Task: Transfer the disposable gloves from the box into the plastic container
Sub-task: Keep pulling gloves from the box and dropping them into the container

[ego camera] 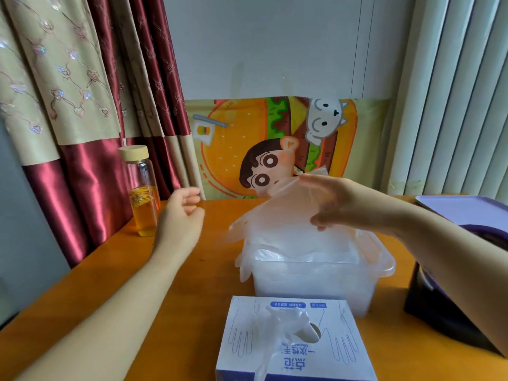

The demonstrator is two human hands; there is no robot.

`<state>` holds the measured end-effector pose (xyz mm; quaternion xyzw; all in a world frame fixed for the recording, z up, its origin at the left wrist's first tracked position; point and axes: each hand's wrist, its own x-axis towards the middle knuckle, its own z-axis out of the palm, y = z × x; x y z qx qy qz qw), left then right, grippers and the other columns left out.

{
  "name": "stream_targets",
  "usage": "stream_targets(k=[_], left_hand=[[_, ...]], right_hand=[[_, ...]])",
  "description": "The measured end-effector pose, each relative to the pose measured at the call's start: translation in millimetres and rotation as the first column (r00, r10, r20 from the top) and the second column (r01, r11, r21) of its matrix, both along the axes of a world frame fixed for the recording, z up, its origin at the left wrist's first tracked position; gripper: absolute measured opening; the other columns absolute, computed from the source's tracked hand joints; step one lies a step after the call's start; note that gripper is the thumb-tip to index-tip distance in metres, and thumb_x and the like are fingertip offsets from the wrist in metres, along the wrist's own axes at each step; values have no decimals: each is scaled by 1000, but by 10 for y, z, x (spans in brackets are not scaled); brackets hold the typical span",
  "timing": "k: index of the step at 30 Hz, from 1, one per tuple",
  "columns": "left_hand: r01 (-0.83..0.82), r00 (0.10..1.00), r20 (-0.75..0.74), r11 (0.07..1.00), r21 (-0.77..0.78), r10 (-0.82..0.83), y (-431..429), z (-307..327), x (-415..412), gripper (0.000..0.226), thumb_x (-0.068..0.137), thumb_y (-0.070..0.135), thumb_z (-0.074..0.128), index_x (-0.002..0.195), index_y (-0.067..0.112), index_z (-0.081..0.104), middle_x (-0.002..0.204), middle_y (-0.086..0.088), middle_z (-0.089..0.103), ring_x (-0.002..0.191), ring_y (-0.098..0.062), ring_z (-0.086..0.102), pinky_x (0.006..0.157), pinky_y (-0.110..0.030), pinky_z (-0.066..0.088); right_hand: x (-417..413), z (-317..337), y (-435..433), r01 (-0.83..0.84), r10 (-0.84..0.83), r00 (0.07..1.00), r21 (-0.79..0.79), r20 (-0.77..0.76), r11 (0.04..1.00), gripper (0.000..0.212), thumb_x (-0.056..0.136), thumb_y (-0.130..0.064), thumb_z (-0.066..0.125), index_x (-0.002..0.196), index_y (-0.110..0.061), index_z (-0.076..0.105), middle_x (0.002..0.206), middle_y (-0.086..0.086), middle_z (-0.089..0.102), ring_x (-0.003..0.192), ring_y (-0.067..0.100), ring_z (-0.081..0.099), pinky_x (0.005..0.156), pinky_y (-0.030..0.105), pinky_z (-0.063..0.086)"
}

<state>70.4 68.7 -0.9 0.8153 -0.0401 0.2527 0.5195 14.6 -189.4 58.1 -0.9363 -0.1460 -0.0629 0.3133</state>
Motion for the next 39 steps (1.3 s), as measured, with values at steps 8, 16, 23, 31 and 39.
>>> stream_targets(k=[8, 16, 23, 31, 39], left_hand=[[516, 854, -460, 294, 805, -242, -811, 89, -31, 46, 98, 26, 50, 142, 35, 42, 151, 2, 35, 131, -22, 41, 97, -31, 42], [689, 724, -688, -1, 725, -40, -1129, 320, 162, 58, 93, 61, 40, 135, 23, 54, 138, 3, 53, 120, -20, 52, 103, -37, 43], [575, 817, -526, 274, 771, -235, -1121, 560, 184, 26, 95, 44, 52, 86, 29, 71, 90, 7, 66, 77, -9, 58, 67, -23, 45], [598, 802, -586, -180, 781, 119, -1373, 91, 224, 61, 91, 47, 58, 139, 12, 47, 140, -6, 50, 122, -27, 51, 94, -36, 45], [698, 716, -661, -262, 666, 225, -1490, -204, 443, 41, 101, 11, 35, 141, 4, 41, 140, -15, 45, 120, -30, 49, 97, -36, 41]], right_hand=[[239, -352, -216, 66, -165, 961, -399, -220, 914, 86, 78, -11, 72, 149, -16, 23, 115, 4, 66, 97, 14, 64, 85, 25, 53], [416, -469, -342, 72, -295, 932, -695, -208, 715, 66, 79, -23, 74, 136, -6, 46, 126, 6, 61, 111, 20, 59, 96, 31, 48], [201, -209, -360, 323, -229, 946, -712, 229, 623, 51, 84, -42, 66, 130, -24, 54, 130, 6, 45, 116, 26, 45, 90, 33, 43], [498, -699, -224, -90, -174, 945, -729, -278, 678, 75, 83, -46, 66, 141, -8, 37, 140, 8, 48, 126, 26, 45, 106, 36, 38], [720, -894, -278, -129, -233, 901, -738, -366, 662, 53, 95, -27, 54, 139, -2, 40, 135, 13, 51, 112, 25, 56, 92, 22, 48]])
